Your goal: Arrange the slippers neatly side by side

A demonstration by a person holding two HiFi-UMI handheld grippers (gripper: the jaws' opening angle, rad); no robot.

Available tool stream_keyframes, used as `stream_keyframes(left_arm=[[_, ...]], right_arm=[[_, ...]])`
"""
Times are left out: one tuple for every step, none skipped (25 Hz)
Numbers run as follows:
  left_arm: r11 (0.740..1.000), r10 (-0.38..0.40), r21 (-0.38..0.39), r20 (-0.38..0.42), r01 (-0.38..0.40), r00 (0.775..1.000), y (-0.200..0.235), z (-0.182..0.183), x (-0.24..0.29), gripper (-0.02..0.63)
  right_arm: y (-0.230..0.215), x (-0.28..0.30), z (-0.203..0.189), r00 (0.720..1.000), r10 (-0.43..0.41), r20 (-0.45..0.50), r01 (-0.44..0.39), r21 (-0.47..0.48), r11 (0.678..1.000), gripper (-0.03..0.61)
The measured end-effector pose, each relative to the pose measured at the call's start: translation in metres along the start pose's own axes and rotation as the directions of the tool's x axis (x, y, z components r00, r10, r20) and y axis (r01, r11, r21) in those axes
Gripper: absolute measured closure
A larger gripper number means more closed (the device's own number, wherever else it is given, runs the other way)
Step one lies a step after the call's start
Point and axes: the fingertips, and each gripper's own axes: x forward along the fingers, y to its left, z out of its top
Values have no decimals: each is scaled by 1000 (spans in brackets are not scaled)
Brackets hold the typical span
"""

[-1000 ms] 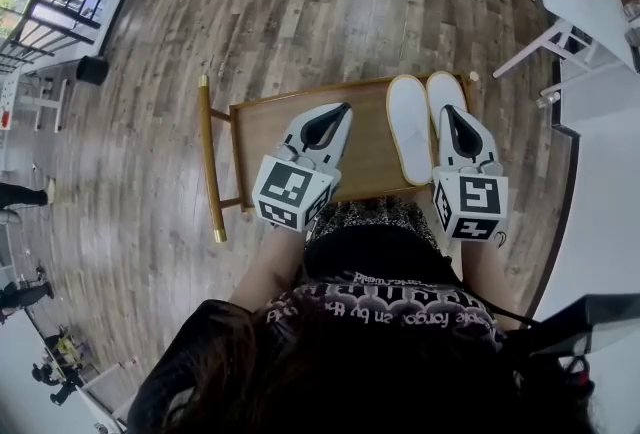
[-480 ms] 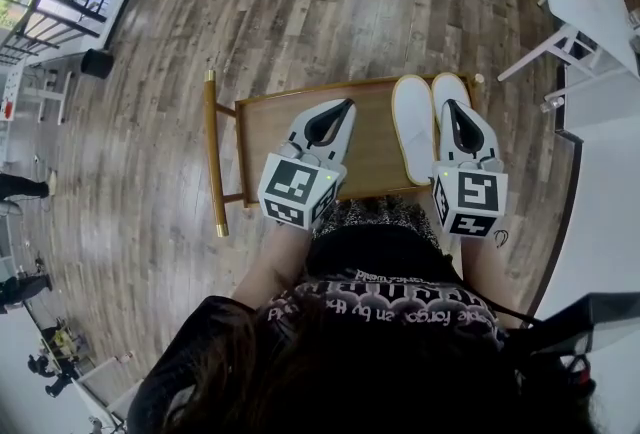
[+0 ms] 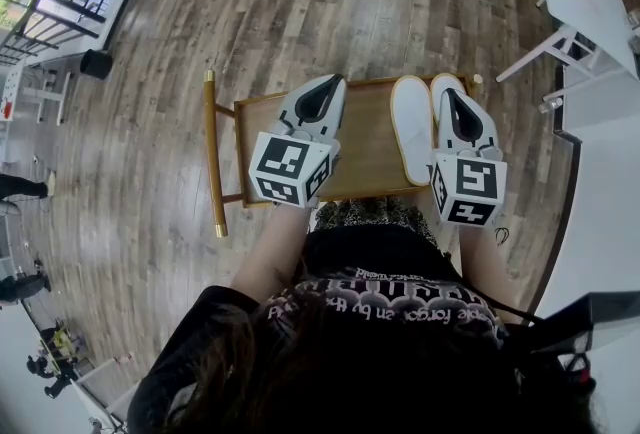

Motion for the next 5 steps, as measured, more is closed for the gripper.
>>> stream_keyframes(left_arm=[[1000,-1,1,3,1,1000,0,2,1,617],[1000,-2,3,6,2,1000,1,4,3,617],[1000,-2,5,9,2,1000,1,6,4,617],[1000,-2,7,12,2,1000,1,8,6,617],[1000,-2,9,15,2,1000,1,10,7,617]], right_arm=[[-1,1,2,1000,-3,2,3,0,1000,575],[-2,3,4,1000,-6,5,6,1,1000,575],[-3,4,6,1000,-9,8,9,1,1000,575],[-4,6,8,1000,-12,10,12,1,1000,575],[-6,7,10,1000,-15,13,15,1,1000,575]])
